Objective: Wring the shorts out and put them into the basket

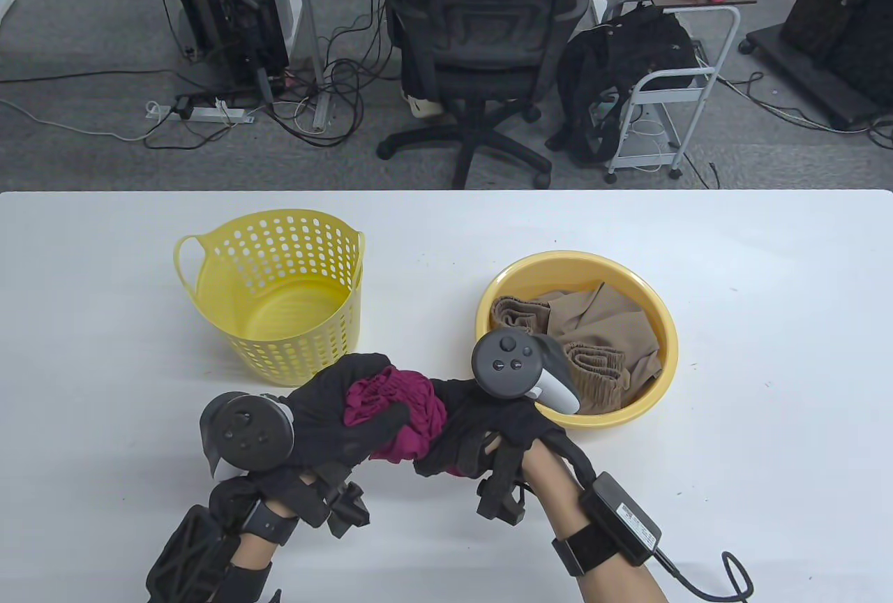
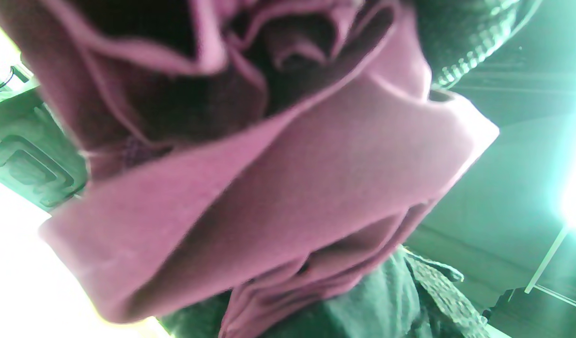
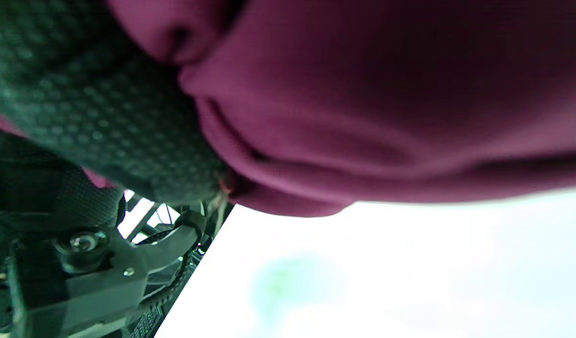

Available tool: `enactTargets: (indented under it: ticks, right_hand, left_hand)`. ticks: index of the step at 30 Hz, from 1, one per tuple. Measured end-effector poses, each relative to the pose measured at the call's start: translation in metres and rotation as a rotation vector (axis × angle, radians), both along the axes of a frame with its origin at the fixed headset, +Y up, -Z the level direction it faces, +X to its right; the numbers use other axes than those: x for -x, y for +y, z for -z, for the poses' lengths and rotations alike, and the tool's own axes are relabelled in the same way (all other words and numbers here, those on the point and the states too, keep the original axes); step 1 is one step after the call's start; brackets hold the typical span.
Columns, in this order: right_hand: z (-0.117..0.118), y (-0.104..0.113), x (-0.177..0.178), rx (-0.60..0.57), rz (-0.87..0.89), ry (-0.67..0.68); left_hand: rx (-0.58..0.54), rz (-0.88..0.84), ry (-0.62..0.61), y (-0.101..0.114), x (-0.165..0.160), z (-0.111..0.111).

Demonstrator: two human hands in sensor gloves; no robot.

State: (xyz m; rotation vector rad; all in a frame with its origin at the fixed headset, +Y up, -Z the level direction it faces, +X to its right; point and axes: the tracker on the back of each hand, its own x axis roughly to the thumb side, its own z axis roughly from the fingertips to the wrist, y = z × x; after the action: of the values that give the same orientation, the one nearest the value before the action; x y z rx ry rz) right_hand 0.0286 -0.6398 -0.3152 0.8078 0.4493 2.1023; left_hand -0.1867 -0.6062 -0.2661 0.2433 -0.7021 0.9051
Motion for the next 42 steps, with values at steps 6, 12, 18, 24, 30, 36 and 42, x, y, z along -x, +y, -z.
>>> enactTargets:
  ticks: [6, 12, 18, 24, 30, 36, 42]
  right_hand:
    - [-0.001, -0.001, 0.000, 0.001, 0.006, 0.005]
    - [-0.004, -0.002, -0.003, 0.001, 0.011, 0.001]
    - [-0.012, -0.002, -0.006, -0.030, 0.013, -0.030]
    - [-0.021, -0.002, -0.009, -0.104, -0.012, -0.045]
    - [-0.024, -0.002, -0.017, -0.130, 0.009, -0.046]
    - [-0.030, -0.001, -0.023, -0.208, -0.019, -0.070]
    - [-0.035, -0.008, -0.027, -0.298, -0.114, -0.101]
  left_hand:
    - [-0.002, 0.016, -0.002, 0.001, 0.000, 0.001]
    - [-0.004, 0.032, 0.007, 0.002, -0.001, 0.002]
    - [-0.025, 0.075, 0.029, 0.010, -0.001, 0.000]
    - [-0.036, 0.121, 0.051, 0.019, -0.001, -0.003]
    - [-0.046, 0.148, 0.066, 0.026, 0.001, -0.007]
    - [-0.055, 0.173, 0.084, 0.031, 0.004, -0.010]
    - [-0.063, 0.190, 0.103, 0.036, 0.009, -0.009]
